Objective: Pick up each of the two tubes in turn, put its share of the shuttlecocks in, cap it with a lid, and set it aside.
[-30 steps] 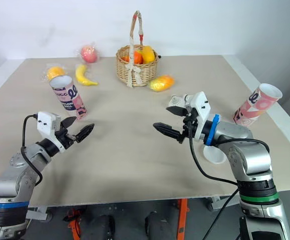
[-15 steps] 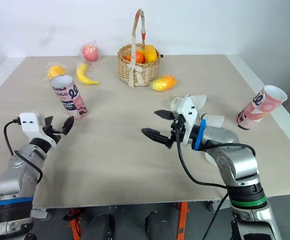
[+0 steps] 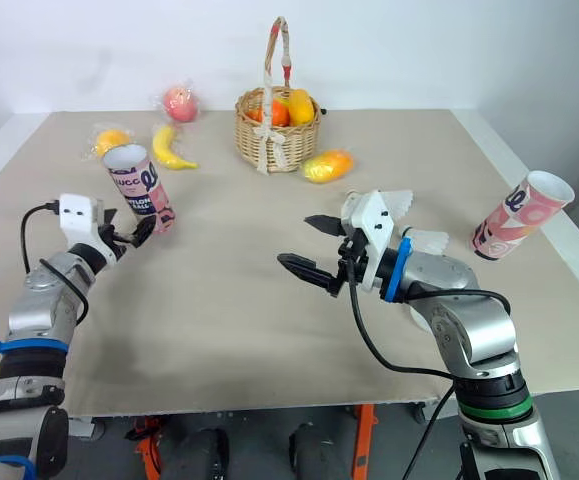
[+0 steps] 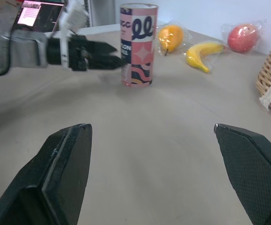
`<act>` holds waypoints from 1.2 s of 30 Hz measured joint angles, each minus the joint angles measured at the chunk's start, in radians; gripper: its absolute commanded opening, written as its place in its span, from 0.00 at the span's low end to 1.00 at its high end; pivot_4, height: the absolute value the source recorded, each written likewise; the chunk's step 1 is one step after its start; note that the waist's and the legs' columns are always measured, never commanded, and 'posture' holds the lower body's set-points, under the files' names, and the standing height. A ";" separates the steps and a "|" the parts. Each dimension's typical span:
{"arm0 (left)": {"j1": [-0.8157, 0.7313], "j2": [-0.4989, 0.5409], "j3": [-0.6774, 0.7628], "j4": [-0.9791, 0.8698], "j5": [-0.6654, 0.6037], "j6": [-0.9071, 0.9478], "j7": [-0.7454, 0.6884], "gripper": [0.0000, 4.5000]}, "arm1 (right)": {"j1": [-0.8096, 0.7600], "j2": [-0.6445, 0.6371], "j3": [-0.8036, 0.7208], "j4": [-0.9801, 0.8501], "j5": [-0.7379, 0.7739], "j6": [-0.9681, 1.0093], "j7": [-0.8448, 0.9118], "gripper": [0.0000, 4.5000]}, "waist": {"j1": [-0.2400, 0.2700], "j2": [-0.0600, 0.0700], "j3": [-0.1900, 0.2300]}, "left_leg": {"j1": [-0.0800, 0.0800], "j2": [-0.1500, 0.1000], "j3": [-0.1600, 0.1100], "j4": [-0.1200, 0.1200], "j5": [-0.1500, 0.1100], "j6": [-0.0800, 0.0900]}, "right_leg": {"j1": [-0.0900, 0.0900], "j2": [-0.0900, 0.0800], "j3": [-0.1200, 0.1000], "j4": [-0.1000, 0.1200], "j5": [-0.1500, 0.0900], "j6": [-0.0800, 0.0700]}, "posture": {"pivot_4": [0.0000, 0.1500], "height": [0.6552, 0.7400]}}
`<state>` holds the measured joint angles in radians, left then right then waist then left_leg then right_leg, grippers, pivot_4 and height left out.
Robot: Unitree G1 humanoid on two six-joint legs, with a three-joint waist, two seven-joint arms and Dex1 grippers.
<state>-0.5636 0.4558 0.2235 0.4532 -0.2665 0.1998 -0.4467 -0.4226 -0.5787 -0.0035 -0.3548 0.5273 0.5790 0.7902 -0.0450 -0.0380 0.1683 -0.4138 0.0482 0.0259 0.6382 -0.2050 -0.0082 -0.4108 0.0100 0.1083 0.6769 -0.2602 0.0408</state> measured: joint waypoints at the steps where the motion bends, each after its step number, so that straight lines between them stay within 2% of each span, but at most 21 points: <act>1: -0.022 0.001 -0.007 0.037 0.007 -0.011 -0.010 1.00 | 0.004 -0.001 -0.001 -0.005 0.000 0.003 -0.005 0.99 | 0.000 -0.001 0.000 | -0.001 0.000 0.000 0.000 0.000 0.000 | -0.001 0.000 0.000 0.000 0.000 -0.001 | 1.00 1.00; 11: -0.281 0.002 -0.031 0.402 0.069 -0.183 -0.064 1.00 | 0.018 -0.015 -0.012 -0.030 0.008 0.023 -0.030 0.99 | 0.000 -0.001 0.000 | -0.010 0.000 -0.001 0.001 0.000 0.000 | -0.009 0.000 -0.001 0.001 0.003 -0.004 | 1.00 1.00; 16: -0.313 -0.004 -0.031 0.481 0.072 -0.222 -0.070 1.00 | 0.024 -0.017 -0.018 -0.038 0.009 0.028 -0.036 0.99 | 0.000 -0.001 0.000 | -0.011 0.000 -0.001 0.001 0.000 0.000 | -0.010 0.000 -0.001 0.001 0.003 -0.004 | 1.00 1.00; 19: -0.313 -0.007 -0.030 0.502 0.072 -0.229 -0.080 0.84 | 0.025 -0.019 -0.025 -0.038 0.010 0.029 -0.038 1.00 | 0.001 -0.001 0.000 | -0.011 0.000 -0.001 0.001 0.000 0.000 | -0.010 0.000 -0.001 0.002 0.003 -0.004 | 1.00 1.00; 20: -0.313 -0.007 -0.030 0.507 0.072 -0.238 -0.079 0.76 | 0.025 -0.021 -0.029 -0.039 0.012 0.030 -0.038 1.00 | 0.001 -0.002 0.000 | -0.011 0.000 -0.001 0.001 0.000 0.000 | -0.010 0.000 -0.001 0.002 0.003 -0.004 | 1.00 1.00; 21: -0.313 -0.007 -0.030 0.508 0.072 -0.240 -0.079 0.73 | 0.025 -0.022 -0.031 -0.039 0.012 0.031 -0.038 1.00 | 0.001 -0.002 0.000 | -0.011 0.000 -0.001 0.001 0.000 0.000 | -0.010 0.000 -0.001 0.002 0.003 -0.004 | 1.00 1.00; 33: -0.313 0.001 -0.032 0.486 0.072 -0.241 -0.094 0.73 | 0.021 -0.038 -0.037 -0.038 0.018 0.036 -0.034 1.00 | 0.001 -0.002 0.000 | -0.011 0.000 -0.001 0.002 0.000 0.000 | -0.011 0.000 -0.001 0.003 0.003 -0.004 | 1.00 1.00; 36: -0.303 0.039 -0.119 0.357 0.083 -0.189 -0.259 0.73 | 0.011 -0.064 -0.044 -0.010 -0.010 0.035 -0.055 1.00 | 0.000 -0.002 0.000 | -0.013 -0.001 -0.002 0.002 0.001 -0.001 | -0.011 0.000 -0.002 0.003 0.003 -0.004 | 1.00 1.00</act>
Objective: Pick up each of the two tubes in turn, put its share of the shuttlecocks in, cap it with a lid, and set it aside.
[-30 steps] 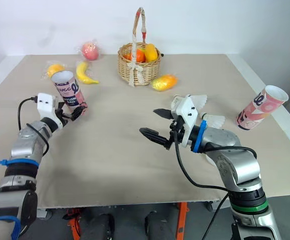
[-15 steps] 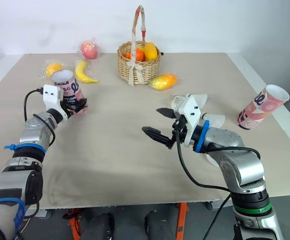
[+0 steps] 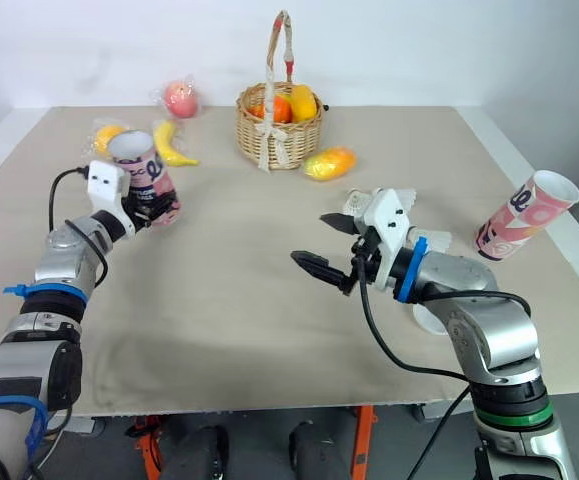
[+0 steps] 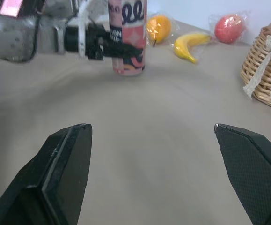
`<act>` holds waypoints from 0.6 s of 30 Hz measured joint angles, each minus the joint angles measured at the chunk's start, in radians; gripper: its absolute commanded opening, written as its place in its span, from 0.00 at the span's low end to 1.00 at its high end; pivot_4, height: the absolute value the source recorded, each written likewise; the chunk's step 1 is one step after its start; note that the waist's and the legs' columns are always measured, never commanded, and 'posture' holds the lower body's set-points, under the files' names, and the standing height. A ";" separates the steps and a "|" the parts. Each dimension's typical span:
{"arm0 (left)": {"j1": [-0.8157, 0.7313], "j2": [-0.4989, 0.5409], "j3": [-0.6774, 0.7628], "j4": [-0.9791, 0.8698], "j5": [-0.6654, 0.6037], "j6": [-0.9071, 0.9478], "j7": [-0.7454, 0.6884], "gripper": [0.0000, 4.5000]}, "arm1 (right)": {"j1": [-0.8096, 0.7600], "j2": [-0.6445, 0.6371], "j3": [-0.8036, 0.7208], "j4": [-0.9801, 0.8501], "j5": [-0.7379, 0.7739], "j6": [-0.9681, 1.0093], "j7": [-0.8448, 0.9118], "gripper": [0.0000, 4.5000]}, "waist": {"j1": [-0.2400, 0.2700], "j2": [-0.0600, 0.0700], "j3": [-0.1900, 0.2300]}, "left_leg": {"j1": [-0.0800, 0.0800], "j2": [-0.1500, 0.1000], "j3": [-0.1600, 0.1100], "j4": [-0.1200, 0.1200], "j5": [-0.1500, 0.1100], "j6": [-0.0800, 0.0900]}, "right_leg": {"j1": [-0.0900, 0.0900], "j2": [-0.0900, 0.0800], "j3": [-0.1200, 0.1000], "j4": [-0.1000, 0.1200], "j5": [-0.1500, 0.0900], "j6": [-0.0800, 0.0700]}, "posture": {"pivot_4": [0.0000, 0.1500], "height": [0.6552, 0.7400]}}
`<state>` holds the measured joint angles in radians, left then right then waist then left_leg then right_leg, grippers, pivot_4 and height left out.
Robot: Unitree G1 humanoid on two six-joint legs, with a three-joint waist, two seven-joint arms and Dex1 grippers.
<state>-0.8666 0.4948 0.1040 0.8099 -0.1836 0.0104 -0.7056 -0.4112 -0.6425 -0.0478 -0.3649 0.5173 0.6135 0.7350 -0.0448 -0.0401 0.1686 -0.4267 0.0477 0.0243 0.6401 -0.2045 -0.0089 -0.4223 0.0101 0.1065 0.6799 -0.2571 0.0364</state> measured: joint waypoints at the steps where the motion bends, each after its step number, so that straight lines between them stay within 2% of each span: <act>1: 0.004 0.034 -0.072 -0.121 0.011 0.025 -0.135 0.73 | -0.006 -0.006 -0.009 0.047 -0.041 0.000 -0.042 1.00 | 0.002 0.000 0.000 | 0.000 -0.001 0.000 0.000 0.000 0.000 | 0.000 -0.001 0.000 0.000 0.000 0.000 | 1.00 1.00; 2: 0.004 0.040 -0.081 -0.138 0.012 0.030 -0.156 0.73 | -0.006 -0.006 -0.009 0.054 -0.048 0.000 -0.048 1.00 | 0.001 0.000 0.000 | 0.000 0.000 0.001 0.000 0.000 0.000 | -0.001 -0.001 0.001 0.000 0.000 0.000 | 1.00 1.00; 5: 0.048 0.125 -0.182 -0.327 0.018 0.089 -0.354 0.73 | -0.017 0.011 -0.010 0.121 -0.108 0.017 -0.140 1.00 | -0.004 0.000 0.000 | 0.001 0.000 0.002 -0.001 0.000 0.000 | -0.002 0.000 0.002 0.001 0.000 -0.001 | 1.00 1.00; 7: 0.070 0.182 -0.230 -0.408 0.026 0.109 -0.454 0.73 | -0.037 0.075 -0.025 0.144 -0.123 0.065 -0.232 1.00 | -0.010 0.000 0.000 | 0.001 0.003 0.002 -0.001 0.000 0.000 | -0.003 0.003 0.002 0.002 0.001 -0.003 | 1.00 1.00; 14: 0.108 0.312 -0.298 -0.505 0.092 0.039 -0.605 0.73 | -0.083 0.280 0.004 0.135 -0.155 0.198 -0.451 1.00 | -0.009 0.001 0.000 | 0.001 0.004 0.001 -0.001 0.001 0.001 | -0.003 0.004 0.001 0.003 0.001 -0.005 | 1.00 1.00; 18: 0.135 0.332 -0.316 -0.545 0.099 0.015 -0.668 0.73 | -0.145 0.367 0.082 0.207 -0.221 0.191 -0.521 1.00 | -0.006 0.001 0.000 | -0.001 0.004 0.002 0.001 0.001 0.001 | -0.004 0.003 0.001 0.003 0.001 -0.004 | 1.00 1.00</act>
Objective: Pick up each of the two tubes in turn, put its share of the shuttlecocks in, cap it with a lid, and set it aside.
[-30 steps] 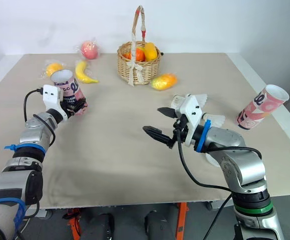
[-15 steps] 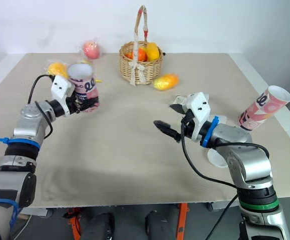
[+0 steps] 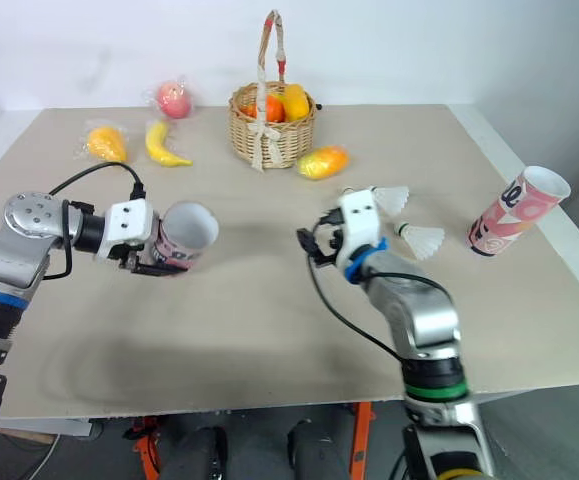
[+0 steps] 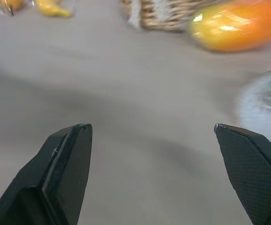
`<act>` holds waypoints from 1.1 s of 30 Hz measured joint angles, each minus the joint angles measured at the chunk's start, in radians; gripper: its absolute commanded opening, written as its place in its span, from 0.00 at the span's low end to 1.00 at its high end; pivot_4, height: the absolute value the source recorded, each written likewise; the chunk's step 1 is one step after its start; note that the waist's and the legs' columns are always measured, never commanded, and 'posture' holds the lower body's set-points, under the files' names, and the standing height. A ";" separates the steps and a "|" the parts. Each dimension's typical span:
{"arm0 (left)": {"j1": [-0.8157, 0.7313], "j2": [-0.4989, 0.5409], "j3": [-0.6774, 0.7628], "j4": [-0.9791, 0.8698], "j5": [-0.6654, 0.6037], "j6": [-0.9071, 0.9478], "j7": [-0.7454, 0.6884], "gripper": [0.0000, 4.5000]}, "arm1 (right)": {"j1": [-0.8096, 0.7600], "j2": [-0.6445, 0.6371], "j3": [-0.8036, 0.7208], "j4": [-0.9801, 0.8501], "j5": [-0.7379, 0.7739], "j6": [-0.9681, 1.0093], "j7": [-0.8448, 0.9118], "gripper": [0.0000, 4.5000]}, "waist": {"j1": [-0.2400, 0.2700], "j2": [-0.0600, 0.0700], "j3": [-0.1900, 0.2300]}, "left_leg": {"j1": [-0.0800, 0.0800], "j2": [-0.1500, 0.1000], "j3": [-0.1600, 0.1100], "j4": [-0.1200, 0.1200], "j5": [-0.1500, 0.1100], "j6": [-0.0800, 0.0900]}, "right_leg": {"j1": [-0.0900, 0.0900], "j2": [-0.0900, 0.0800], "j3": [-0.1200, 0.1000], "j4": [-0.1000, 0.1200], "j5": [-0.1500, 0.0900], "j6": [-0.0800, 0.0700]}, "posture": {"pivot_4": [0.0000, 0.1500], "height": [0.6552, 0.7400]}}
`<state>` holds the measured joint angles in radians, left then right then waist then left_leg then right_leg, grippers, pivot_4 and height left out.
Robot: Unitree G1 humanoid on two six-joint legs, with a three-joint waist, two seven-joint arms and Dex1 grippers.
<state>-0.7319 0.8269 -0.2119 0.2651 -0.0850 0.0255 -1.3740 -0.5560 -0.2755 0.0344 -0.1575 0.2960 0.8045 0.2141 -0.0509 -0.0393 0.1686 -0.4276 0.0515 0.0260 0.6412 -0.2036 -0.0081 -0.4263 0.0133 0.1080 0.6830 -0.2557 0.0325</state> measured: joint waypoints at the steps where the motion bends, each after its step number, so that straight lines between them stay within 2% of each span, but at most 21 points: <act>1: 0.007 0.011 -0.004 -0.014 -0.002 0.002 -0.017 0.73 | -0.023 0.013 0.010 0.036 -0.025 -0.018 -0.018 1.00 | 0.000 0.000 0.000 | 0.000 0.000 0.000 0.000 0.000 0.000 | 0.000 0.000 0.000 0.000 0.000 0.000 | 1.00 1.00; 8: 0.018 0.026 -0.005 -0.085 -0.014 0.039 -0.056 0.73 | -0.163 0.070 0.010 0.387 -0.159 -0.178 -0.112 1.00 | 0.003 0.000 0.000 | -0.002 -0.001 0.000 0.000 0.000 0.000 | -0.001 -0.001 -0.001 0.000 0.000 0.001 | 1.00 1.00; 21: 0.061 0.051 0.020 -0.147 -0.049 0.091 -0.051 0.73 | -0.176 0.064 -0.038 0.478 -0.174 -0.241 -0.088 1.00 | 0.000 0.000 0.000 | -0.010 0.000 0.000 0.000 0.000 0.000 | -0.011 0.000 -0.001 0.001 0.001 0.000 | 1.00 1.00; 33: 0.063 0.051 0.021 -0.164 -0.054 0.114 -0.049 0.73 | -0.333 0.057 -0.088 0.822 -0.211 -0.429 -0.119 1.00 | -0.003 0.000 0.000 | -0.010 0.000 0.000 0.001 0.000 0.000 | -0.011 0.000 0.000 0.001 0.001 0.000 | 1.00 1.00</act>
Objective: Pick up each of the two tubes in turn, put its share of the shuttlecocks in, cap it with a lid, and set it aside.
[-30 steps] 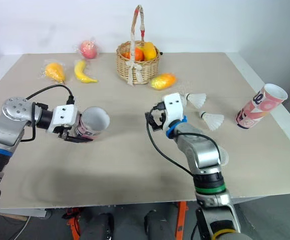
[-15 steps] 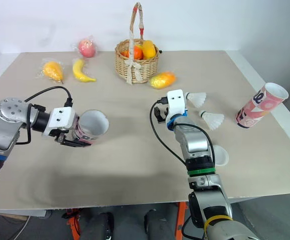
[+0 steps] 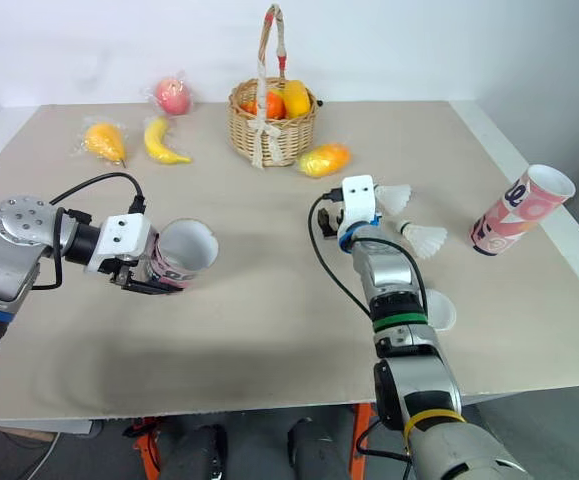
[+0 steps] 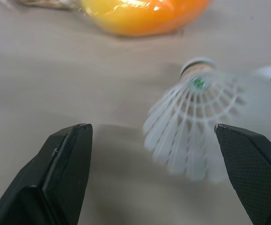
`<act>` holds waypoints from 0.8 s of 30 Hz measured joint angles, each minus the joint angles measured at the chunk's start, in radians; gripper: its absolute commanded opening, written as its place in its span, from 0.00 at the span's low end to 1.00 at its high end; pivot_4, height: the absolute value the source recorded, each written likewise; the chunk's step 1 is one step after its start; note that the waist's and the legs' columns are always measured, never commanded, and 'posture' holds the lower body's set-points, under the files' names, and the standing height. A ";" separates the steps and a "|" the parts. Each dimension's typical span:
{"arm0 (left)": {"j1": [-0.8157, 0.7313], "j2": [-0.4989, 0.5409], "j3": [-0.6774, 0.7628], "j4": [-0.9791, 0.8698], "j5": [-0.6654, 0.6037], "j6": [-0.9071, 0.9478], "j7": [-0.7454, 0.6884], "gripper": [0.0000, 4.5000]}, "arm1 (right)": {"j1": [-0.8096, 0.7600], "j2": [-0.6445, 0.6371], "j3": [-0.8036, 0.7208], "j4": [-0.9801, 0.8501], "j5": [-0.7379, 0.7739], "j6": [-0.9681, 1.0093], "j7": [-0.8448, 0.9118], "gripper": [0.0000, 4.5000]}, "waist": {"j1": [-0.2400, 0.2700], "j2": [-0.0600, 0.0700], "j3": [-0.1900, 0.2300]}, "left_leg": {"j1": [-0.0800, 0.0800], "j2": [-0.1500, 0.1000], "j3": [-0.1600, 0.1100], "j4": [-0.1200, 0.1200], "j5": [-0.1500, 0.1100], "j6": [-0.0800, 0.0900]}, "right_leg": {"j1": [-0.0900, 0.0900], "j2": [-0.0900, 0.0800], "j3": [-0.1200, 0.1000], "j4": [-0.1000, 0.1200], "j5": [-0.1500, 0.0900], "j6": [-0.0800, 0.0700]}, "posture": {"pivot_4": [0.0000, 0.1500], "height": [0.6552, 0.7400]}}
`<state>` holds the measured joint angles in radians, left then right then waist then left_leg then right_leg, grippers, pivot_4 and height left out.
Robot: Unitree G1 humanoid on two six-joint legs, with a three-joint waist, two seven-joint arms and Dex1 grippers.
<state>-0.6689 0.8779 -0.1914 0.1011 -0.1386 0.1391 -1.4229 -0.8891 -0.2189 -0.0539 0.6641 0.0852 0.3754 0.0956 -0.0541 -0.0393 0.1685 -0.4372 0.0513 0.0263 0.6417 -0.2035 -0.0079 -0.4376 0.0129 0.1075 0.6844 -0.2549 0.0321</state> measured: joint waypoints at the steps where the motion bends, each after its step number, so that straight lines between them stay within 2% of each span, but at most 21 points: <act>1: 0.002 0.000 0.001 -0.006 -0.001 0.005 0.000 0.71 | -0.020 0.000 0.000 0.049 -0.007 -0.027 -0.004 0.88 | -0.001 0.000 0.000 | 0.000 0.000 0.000 0.000 0.000 0.000 | 0.000 0.000 0.000 0.000 0.000 0.000 | 1.00 1.00; 3: 0.008 0.000 0.001 -0.017 -0.003 0.017 0.000 0.71 | -0.041 0.001 0.000 0.110 -0.015 -0.065 -0.008 0.73 | -0.002 0.000 0.000 | 0.000 0.000 0.000 0.000 0.000 0.000 | 0.000 0.000 0.000 0.000 0.000 0.000 | 1.00 1.00; 10: 0.019 0.000 0.002 -0.043 -0.020 0.038 0.003 0.71 | -0.074 0.005 -0.001 0.222 -0.023 -0.148 -0.009 0.00 | -0.004 0.000 0.000 | 0.000 0.000 0.000 0.000 0.000 0.000 | 0.000 0.000 0.000 0.000 0.000 0.000 | 1.00 1.00; 18: 0.024 0.000 0.003 -0.045 -0.024 0.045 0.004 0.71 | -0.054 0.004 0.008 0.173 -0.026 -0.154 0.048 0.00 | -0.004 0.000 0.000 | 0.000 0.000 0.000 0.000 0.000 0.000 | 0.000 0.000 0.000 0.000 0.000 0.000 | 1.00 1.00; 21: 0.024 0.000 0.002 -0.048 -0.025 0.045 0.004 0.71 | 0.039 -0.024 0.075 -0.041 -0.035 -0.154 0.168 0.00 | -0.004 0.000 0.000 | 0.000 0.000 -0.001 0.000 0.000 0.000 | 0.000 0.000 0.000 0.000 0.000 0.000 | 1.00 1.00; 24: 0.025 -0.001 0.002 -0.049 -0.025 0.044 0.002 0.71 | 0.146 -0.108 0.149 -0.311 -0.030 -0.168 0.341 0.00 | -0.002 0.000 0.000 | -0.002 0.000 -0.001 0.000 0.000 0.000 | -0.001 -0.001 -0.001 0.000 0.000 0.000 | 1.00 1.00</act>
<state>-0.6442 0.8768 -0.1897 0.0522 -0.1634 0.1836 -1.4209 -0.7435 -0.3271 0.0954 0.3536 0.0548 0.2077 0.4361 -0.0557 -0.0389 0.1686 -0.4388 0.0512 0.0254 0.6421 -0.2034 -0.0081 -0.4382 0.0124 0.1066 0.6847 -0.2545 0.0318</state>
